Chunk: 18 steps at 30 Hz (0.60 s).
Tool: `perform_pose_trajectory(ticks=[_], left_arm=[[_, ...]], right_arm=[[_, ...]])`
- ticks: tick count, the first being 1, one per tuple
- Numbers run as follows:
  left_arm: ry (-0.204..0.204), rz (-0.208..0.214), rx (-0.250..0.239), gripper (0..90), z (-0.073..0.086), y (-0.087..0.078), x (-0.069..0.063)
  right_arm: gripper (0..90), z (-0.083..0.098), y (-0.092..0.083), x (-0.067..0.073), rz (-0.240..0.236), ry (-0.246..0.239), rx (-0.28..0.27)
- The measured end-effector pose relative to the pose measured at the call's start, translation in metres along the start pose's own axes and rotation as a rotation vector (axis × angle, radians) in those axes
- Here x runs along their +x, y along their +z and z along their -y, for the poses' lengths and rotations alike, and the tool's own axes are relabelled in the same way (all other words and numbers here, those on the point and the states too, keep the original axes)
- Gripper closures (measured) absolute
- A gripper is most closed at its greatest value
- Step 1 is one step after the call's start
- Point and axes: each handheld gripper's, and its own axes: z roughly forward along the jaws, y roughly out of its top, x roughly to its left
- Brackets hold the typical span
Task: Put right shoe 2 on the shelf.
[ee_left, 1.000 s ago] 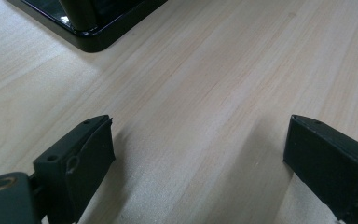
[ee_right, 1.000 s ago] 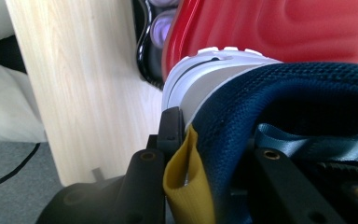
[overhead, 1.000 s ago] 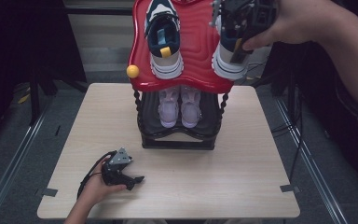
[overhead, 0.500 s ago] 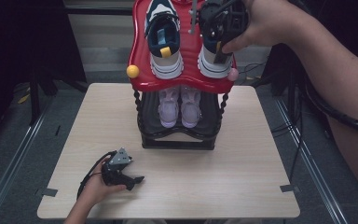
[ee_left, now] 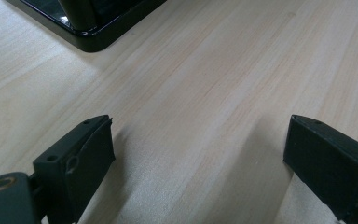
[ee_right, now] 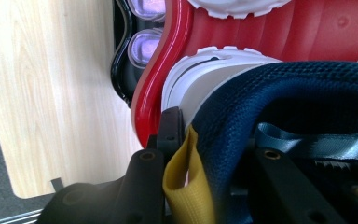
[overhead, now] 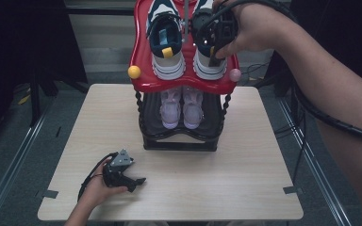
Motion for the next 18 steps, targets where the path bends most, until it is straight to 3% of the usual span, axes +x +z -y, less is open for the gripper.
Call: perform_pose_trajectory(ticks=[18], left_arm=[[0.0, 0.0, 0.0, 7.8, 0.0, 0.0, 0.0]], right_arm=[[72.7, -0.011, 0.008, -0.01, 0.02, -0.017, -0.004]])
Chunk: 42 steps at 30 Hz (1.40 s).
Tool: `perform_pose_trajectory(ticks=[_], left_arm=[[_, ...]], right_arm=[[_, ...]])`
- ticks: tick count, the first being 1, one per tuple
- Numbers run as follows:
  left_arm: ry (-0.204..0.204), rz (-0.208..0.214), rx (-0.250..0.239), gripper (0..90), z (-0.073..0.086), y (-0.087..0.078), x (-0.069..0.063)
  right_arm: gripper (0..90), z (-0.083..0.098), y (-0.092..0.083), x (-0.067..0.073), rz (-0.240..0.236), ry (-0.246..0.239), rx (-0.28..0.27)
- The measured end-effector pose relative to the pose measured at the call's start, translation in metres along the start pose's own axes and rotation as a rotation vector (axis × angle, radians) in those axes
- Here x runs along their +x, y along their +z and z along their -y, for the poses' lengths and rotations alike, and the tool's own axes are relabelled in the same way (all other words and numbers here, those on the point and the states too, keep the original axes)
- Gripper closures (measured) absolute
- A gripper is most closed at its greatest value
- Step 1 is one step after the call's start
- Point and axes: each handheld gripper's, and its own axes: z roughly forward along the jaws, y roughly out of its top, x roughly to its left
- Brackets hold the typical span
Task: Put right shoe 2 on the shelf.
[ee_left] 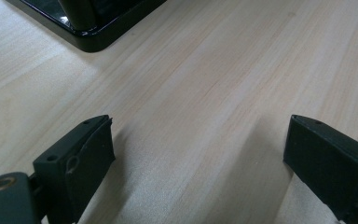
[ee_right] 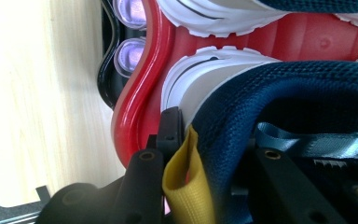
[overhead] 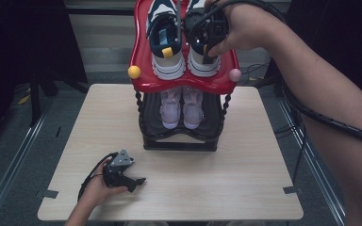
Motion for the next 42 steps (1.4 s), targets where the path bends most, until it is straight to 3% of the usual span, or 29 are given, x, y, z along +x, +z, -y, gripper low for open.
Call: perform_pose_trajectory(ticks=[26, 33, 39, 42], left_arm=[[0.002, -0.001, 0.0, 7.8, 0.0, -0.0001, 0.0], [0.002, -0.001, 0.0, 7.8, 0.0, -0.0002, 0.0], [0.002, -0.001, 0.0, 7.8, 0.0, -0.0001, 0.0], [0.001, 0.0, 0.0, 7.8, 0.0001, -0.0001, -0.0001]], right_arm=[[72.0, -0.0007, 0.0051, -0.0023, 0.001, -0.011, -0.012], [71.9, -0.002, 0.0053, -0.0011, 0.009, -0.024, -0.011], [72.0, -0.0034, 0.0059, 0.0, 0.01, -0.065, -0.005], [71.9, -0.003, 0.0064, 0.0002, 0.01, -0.054, -0.012]])
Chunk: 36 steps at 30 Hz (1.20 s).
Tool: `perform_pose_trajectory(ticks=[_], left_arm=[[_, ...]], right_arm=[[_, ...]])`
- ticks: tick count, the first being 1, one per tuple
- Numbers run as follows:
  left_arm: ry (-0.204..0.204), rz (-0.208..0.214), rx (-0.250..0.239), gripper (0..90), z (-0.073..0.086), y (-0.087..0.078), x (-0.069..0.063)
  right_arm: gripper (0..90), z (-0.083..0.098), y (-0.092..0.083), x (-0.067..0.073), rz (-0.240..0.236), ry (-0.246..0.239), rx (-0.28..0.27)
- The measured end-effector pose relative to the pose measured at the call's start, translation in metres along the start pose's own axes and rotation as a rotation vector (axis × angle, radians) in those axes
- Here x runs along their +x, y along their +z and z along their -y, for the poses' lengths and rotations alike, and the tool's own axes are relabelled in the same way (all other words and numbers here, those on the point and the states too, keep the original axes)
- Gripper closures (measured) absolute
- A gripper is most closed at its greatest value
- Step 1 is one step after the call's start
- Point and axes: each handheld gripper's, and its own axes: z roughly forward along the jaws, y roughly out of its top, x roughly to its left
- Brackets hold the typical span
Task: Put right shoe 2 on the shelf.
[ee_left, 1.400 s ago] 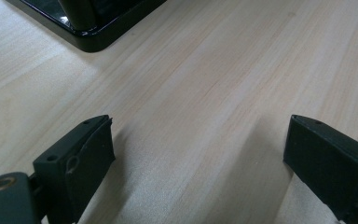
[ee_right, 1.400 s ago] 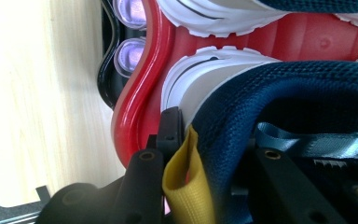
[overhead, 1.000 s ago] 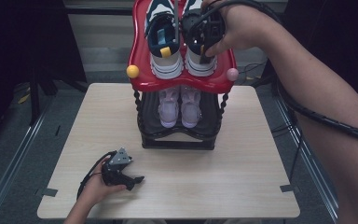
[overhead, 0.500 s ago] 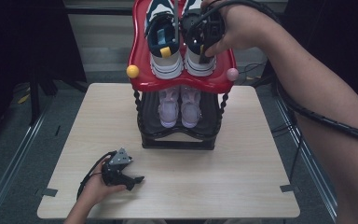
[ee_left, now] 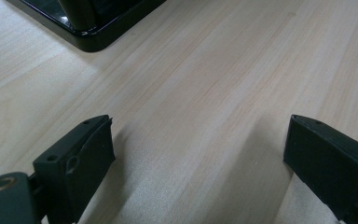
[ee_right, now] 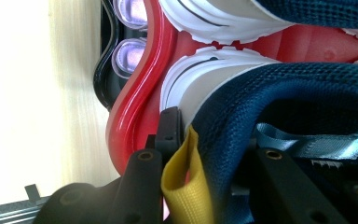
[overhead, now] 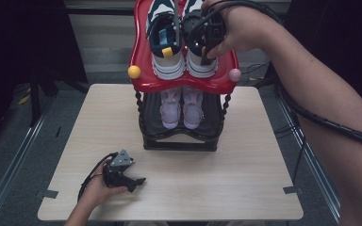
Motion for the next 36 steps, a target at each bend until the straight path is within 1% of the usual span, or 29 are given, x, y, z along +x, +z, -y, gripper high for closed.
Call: perform_pose_trajectory(ticks=[1, 7, 11, 12, 14, 17, 19, 21, 22, 23, 25, 27, 28, 31, 33, 36], left_arm=[[0.0, 0.0, 0.0, 7.8, 0.0, 0.0, 0.0], [0.0, 0.0, 0.0, 7.8, 0.0, 0.0, 0.0], [-0.002, 0.001, 0.0, 7.8, 0.0, 0.0, 0.0], [-0.002, 0.0, -0.001, 7.8, 0.0, 0.0, 0.0], [-0.002, 0.001, 0.0, 7.8, 0.0, 0.0, 0.0], [-0.002, 0.001, 0.0, 7.8, 0.0, 0.0, 0.0], [-0.002, 0.0, 0.0, 7.8, 0.0, 0.0, 0.0], [-0.002, 0.0, 0.0, 7.8, 0.0, 0.0, 0.0], [-0.002, 0.001, 0.0, 7.8, 0.0, 0.0, 0.0], [-0.002, 0.0, 0.0, 7.8, 0.0, 0.0, 0.0], [-0.002, 0.0, 0.0, 7.8, 0.0, 0.0, 0.0], [-0.002, 0.0, 0.0, 7.8, 0.0, 0.0, 0.0], [-0.002, 0.0, 0.0, 7.8, 0.0, 0.0, 0.0], [-0.002, 0.0, -0.001, 7.8, 0.0, 0.0, 0.0], [-0.002, 0.0, 0.0, 7.8, 0.0, 0.0, 0.0], [-0.002, 0.001, 0.0, 7.8, 0.0, 0.0, 0.0]], right_arm=[[71.9, 0.0, -0.001, 0.0, -0.001, -0.002, 0.006], [71.5, 0.001, 0.0, 0.001, 0.001, -0.004, 0.001], [68.6, 0.003, 0.0, 0.002, 0.009, 0.033, -0.006], [68.5, 0.004, 0.0, 0.002, 0.005, 0.041, -0.016], [67.8, 0.005, -0.001, 0.002, -0.006, 0.045, -0.018], [63.8, 0.006, -0.001, 0.001, 0.0, 0.059, -0.023], [62.7, 0.007, -0.003, 0.001, 0.003, 0.061, -0.028], [59.1, 0.008, -0.004, 0.0, 0.011, 0.057, -0.04], [56.4, 0.008, -0.005, 0.0, 0.013, 0.063, -0.039], [52.6, 0.009, -0.005, -0.001, 0.013, 0.059, -0.041], [50.6, 0.01, -0.006, -0.001, 0.008, 0.075, -0.054], [45.7, 0.012, -0.005, 0.0, 0.003, 0.093, -0.065], [44.7, 0.012, -0.005, 0.0, -0.003, 0.1, -0.068], [39.8, 0.015, -0.007, 0.0, -0.01, 0.117, -0.096], [38.1, 0.016, -0.011, -0.001, -0.031, 0.152, -0.116], [33.3, 0.019, -0.015, -0.001, -0.031, 0.181, -0.125]])
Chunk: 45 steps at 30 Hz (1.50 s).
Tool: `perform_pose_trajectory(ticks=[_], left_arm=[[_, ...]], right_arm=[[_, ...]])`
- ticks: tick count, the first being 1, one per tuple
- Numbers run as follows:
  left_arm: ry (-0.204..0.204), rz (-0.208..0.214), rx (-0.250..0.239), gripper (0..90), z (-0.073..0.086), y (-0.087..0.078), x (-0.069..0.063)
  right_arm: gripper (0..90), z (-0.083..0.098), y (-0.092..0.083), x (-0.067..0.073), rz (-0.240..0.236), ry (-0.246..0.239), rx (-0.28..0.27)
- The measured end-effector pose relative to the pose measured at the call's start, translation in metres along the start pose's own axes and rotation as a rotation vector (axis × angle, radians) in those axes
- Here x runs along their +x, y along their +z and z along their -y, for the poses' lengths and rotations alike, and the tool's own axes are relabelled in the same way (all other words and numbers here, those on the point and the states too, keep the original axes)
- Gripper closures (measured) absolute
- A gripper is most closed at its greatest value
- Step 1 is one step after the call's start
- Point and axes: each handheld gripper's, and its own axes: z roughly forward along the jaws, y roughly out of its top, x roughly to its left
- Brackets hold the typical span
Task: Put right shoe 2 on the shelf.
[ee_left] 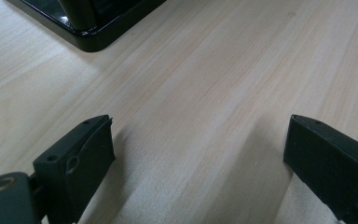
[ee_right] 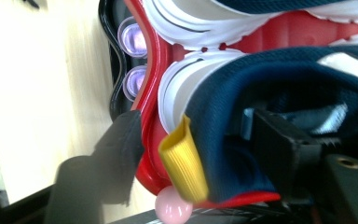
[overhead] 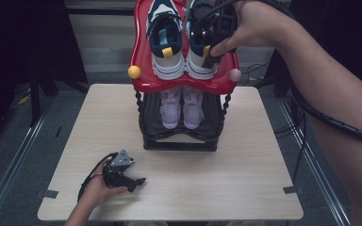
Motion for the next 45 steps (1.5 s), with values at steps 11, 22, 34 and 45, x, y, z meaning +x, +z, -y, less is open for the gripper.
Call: perform_pose_trajectory(ticks=[11, 22, 34, 45], left_arm=[[0.003, -0.003, -0.001, 7.8, 0.0, 0.0, 0.0], [0.003, -0.003, -0.001, 7.8, 0.0, 0.0, 0.0], [-0.006, -0.005, -0.008, 7.8, 0.001, 0.0, -0.001], [-0.007, -0.01, -0.003, 7.9, 0.001, -0.001, -0.002]], right_arm=[[18.3, 0.012, -0.016, 0.002, -0.029, 0.099, 0.013], [14.9, 0.02, -0.018, 0.007, -0.087, 0.12, 0.05], [17.0, 0.031, -0.016, 0.015, -0.153, 0.154, 0.081], [18.4, 0.048, -0.017, 0.023, -0.187, 0.175, 0.101]])
